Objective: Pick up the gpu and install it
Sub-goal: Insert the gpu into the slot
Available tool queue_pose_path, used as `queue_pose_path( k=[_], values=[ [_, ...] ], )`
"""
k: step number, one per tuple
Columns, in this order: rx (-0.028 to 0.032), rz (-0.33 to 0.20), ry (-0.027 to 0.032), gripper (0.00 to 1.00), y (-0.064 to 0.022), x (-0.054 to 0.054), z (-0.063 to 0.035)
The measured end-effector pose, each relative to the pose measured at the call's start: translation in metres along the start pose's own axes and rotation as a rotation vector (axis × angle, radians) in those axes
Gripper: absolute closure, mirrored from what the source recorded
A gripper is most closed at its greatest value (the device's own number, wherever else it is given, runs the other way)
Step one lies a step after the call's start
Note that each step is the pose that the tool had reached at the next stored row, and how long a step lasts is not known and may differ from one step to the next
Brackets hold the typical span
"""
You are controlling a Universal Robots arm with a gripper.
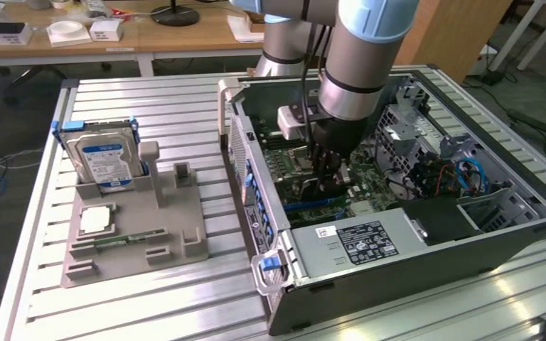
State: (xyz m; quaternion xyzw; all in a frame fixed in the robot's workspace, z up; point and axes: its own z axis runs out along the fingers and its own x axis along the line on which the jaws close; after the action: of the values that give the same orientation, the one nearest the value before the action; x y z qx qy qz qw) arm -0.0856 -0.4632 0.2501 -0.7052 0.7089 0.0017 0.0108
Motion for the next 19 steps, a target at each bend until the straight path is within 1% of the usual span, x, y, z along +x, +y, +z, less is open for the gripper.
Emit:
queue_pose_path(
  k=[19],
  values=[
    [-0.0002,0.0,0.0004,0.74,0.0003,0.0002,0.0063]
  ],
)
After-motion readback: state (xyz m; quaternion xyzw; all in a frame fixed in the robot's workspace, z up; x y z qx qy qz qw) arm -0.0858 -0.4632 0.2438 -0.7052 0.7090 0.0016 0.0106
